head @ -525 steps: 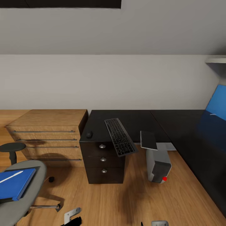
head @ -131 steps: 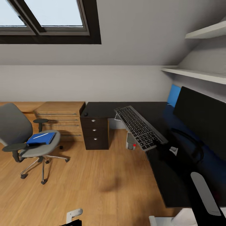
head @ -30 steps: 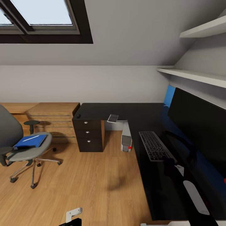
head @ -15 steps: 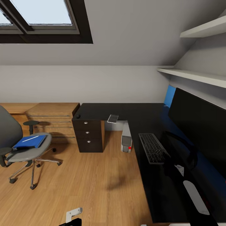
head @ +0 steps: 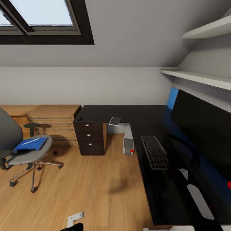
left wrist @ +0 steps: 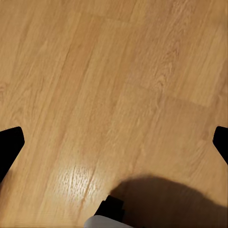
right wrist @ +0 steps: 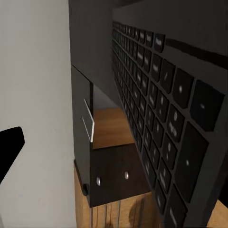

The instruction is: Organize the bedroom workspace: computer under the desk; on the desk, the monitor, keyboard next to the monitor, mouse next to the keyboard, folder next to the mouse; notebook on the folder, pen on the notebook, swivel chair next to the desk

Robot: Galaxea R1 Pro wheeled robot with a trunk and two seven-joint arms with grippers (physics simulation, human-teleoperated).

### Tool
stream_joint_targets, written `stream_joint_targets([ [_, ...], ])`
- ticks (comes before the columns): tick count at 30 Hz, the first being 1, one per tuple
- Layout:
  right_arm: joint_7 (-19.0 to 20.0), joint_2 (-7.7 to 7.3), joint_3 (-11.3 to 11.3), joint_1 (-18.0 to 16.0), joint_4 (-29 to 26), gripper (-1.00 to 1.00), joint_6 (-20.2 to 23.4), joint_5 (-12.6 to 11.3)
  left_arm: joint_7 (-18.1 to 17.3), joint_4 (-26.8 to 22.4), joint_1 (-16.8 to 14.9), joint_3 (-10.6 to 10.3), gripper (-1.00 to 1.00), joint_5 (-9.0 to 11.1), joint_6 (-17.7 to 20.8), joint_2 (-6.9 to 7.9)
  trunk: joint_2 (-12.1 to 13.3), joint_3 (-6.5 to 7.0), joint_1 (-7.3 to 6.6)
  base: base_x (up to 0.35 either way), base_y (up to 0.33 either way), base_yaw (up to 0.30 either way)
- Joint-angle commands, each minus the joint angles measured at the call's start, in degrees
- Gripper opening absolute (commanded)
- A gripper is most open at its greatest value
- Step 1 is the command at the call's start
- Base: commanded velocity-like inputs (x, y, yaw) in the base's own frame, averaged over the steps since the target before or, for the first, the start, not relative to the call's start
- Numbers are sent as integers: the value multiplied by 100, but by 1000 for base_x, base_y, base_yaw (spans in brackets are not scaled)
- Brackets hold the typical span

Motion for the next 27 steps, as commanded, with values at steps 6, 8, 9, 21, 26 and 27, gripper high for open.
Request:
stream_joint_targets([
  [6,-37,1,-9,-3,-9,100,24,-43,29,-17,-6,-45,100,61,-33,5,-5,-7,0,-12,-13,0],
  [8,-37,1,-9,-3,-9,100,24,-43,29,-17,-9,-46,100,61,-33,5,-5,-7,0,-2,-2,0],
  [9,-37,1,-9,-3,-9,100,24,-43,29,-17,-8,-47,100,61,-33,5,-5,-7,0,-8,-1,0],
  [21,-37,1,-9,-3,-9,100,24,-43,29,-17,-6,-43,100,61,-33,5,-5,-7,0,-250,-28,0],
  [26,-37,1,-9,-3,-9,100,24,-46,29,-17,-8,-43,100,61,-33,5,-5,-7,0,-333,-3,0],
  [27,-37,1,-9,-3,-9,100,24,-47,29,-17,-7,-43,100,61,-33,5,-5,-7,0,-334,-1,0],
])
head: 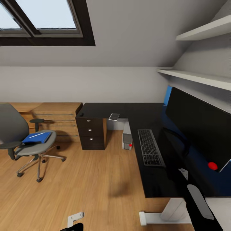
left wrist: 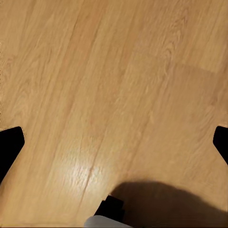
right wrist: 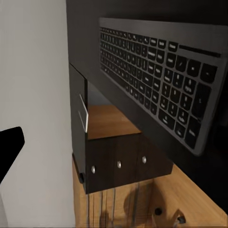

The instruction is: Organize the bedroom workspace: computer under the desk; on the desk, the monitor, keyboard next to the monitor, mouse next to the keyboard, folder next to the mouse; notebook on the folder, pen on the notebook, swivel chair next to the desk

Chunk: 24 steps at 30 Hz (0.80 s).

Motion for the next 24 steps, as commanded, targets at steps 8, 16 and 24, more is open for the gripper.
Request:
stream_joint_targets([
  [8,-38,1,-9,-3,-6,100,24,-48,29,-16,-5,-46,100,61,-33,5,-5,-7,-3,-334,0,0],
  [16,-38,1,-9,-3,5,100,24,-48,29,-17,-5,-46,100,61,-33,5,-5,-7,-3,-334,0,0],
  [24,-44,7,-9,-3,108,100,15,-48,29,-16,-5,-46,100,68,-40,5,-5,-7,-3,-334,0,0],
])
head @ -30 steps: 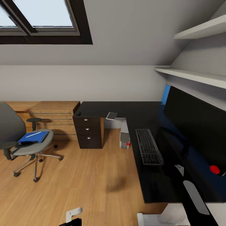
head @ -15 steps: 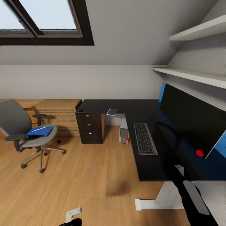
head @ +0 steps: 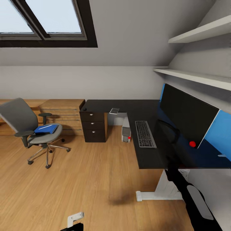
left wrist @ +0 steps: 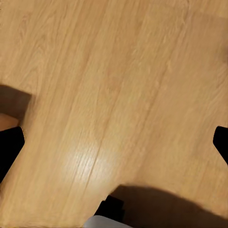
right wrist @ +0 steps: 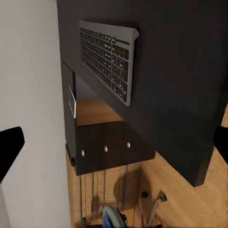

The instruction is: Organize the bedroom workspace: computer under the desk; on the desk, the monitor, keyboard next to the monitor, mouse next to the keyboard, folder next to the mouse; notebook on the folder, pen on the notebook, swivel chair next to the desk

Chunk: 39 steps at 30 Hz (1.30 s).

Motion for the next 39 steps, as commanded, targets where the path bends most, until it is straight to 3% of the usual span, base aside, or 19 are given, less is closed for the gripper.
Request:
stream_joint_targets([
  [1,-38,2,-9,-3,-1,100,19,-43,29,-17,-7,-46,100,62,-34,5,-5,-7,-3,-334,0,0],
  [8,-91,6,3,-10,305,100,-437,-47,37,-18,-7,-44,100,53,-43,5,-5,-7,-3,-257,0,0],
  [12,-120,21,4,-12,496,100,-588,-49,38,-18,-6,-43,100,40,-236,5,-5,-7,-3,-33,0,0],
  [20,-107,328,24,-12,960,100,-941,-13,26,-18,-7,-49,100,60,-716,0,316,137,-179,-5,0,0],
  [24,-90,342,127,-12,1433,100,-969,137,23,-18,-7,-54,100,61,-726,-16,476,209,-267,0,0,0],
  [25,-88,337,159,-12,1637,100,-974,278,22,-18,-9,-55,100,62,-721,-18,516,227,-289,0,0,0],
  [27,-88,332,195,-12,2100,100,-1002,829,21,-18,-7,-50,100,63,-716,-20,597,263,-333,0,0,0],
  [29,-91,329,204,-12,2623,100,-1198,1632,17,-18,-7,-52,100,63,-712,-22,677,298,-377,0,0,0],
  [32,-93,324,205,-12,3550,100,-1890,2819,4,-18,-6,-53,100,63,-694,-23,797,352,-442,0,0,0],
  [36,-97,336,200,-12,4523,100,-2786,3520,-6,-18,-6,-55,100,68,-596,-27,957,424,-530,0,0,0],
  [37,-98,338,201,-12,4695,100,-2934,3583,-10,-18,-5,-53,100,69,-563,-28,998,442,-552,0,0,0],
  [38,-100,336,210,-12,5253,100,-3452,3717,-51,-18,-6,-46,100,70,-401,-27,1038,460,-574,0,0,0],
  [39,-99,335,216,-12,5438,100,-3646,3751,-77,-18,-7,-43,100,71,-329,-26,1078,478,-596,0,0,0],
])
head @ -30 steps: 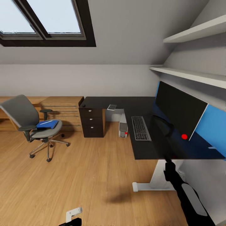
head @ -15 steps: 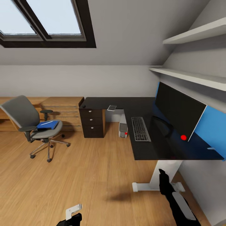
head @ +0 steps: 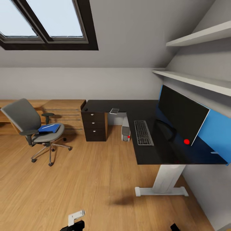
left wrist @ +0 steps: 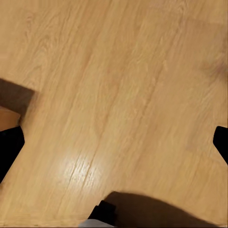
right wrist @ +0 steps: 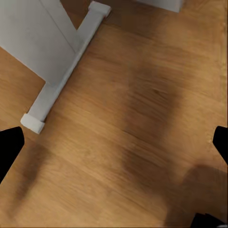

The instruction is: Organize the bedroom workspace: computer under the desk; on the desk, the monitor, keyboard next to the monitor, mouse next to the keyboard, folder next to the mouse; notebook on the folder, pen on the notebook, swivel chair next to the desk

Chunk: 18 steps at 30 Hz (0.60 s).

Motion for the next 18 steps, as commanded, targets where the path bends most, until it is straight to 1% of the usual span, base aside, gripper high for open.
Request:
stream_joint_targets([
  [1,-9,-5,55,-4,410,100,-504,64,-79,-9,-4,-40,100,58,143,4,36,12,-22,0,0,0],
  [2,-9,-7,73,-4,511,100,-629,96,-120,-9,-4,-41,100,58,186,5,76,30,-44,0,0,0],
  [4,-4,-12,196,-4,821,100,-964,292,-311,-9,-5,-41,100,58,299,2,156,66,-88,0,0,0],
  [6,0,-13,404,-4,971,100,-1104,641,-492,-8,-3,-47,100,59,346,-5,237,102,-132,0,0,0],
  [7,-2,-10,612,0,1027,100,-1152,1005,-566,-4,-3,-44,100,59,362,-5,277,119,-154,0,0,0],
  [8,-3,-9,681,1,1042,100,-1161,1141,-582,-4,-5,-44,100,59,363,-4,317,137,-176,0,0,0],
  [9,-5,-8,836,4,1089,100,-1181,1546,-612,-2,-3,-43,100,59,359,0,357,155,-197,0,0,0],
  [10,-5,-5,895,4,1125,100,-1185,1795,-624,-2,-3,-43,100,59,356,2,397,173,-219,0,0,0],
  [11,-6,6,951,6,1165,100,-1189,2119,-634,-1,-4,-44,100,59,345,5,437,191,-241,0,0,0],
  [12,-6,11,972,9,1184,100,-1188,2297,-637,-1,-3,-46,100,57,338,5,437,191,-241,0,0,0],
  [14,-6,16,985,10,1197,100,-1187,2446,-640,-1,-3,-48,100,54,334,4,437,191,-241,0,0,0],
  [16,-6,19,999,12,1227,100,-1185,2643,-642,-1,-4,-54,100,49,329,0,437,191,-241,0,0,0],
  [18,-11,23,1005,13,1242,100,-1184,2719,-643,-1,-4,-57,100,44,322,-1,437,191,-241,0,0,0],
])
